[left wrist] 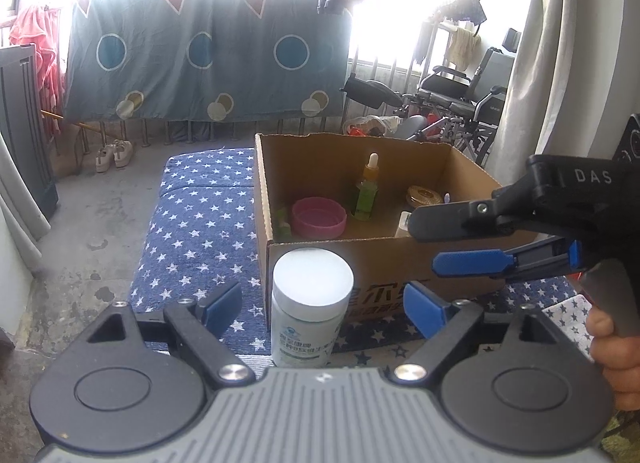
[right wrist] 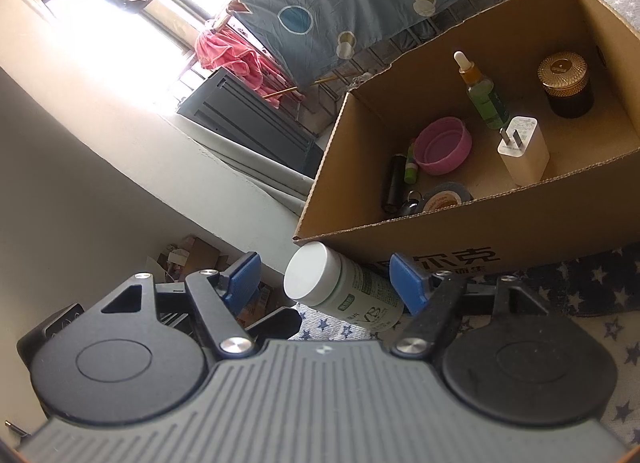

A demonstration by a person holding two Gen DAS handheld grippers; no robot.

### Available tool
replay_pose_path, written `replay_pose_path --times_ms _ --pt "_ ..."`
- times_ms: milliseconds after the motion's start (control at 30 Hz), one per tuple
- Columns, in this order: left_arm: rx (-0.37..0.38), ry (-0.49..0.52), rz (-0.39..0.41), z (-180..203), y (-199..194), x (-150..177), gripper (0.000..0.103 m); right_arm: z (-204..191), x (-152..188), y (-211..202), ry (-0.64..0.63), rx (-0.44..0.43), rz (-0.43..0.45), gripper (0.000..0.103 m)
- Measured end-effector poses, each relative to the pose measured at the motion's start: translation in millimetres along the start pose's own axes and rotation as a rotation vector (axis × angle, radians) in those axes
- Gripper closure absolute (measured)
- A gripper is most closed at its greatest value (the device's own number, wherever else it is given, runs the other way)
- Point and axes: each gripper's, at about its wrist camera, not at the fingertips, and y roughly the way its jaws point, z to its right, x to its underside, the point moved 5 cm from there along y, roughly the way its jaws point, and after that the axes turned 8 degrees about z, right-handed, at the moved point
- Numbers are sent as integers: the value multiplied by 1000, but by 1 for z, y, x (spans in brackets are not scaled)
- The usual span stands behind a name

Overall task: Organize rigid objects
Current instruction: 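Move the right gripper to the white pill bottle and grasp it, then carry the white pill bottle into the box and open the right gripper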

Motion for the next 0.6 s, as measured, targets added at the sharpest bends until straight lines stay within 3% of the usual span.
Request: replay_pose_path --times_ms 367,600 --pt "-33 22 -65 0 34 11 20 -9 6 39 0 -25 -64 32" --pt "-32 3 -94 3 44 13 39 -7 13 64 5 -18 -102 38"
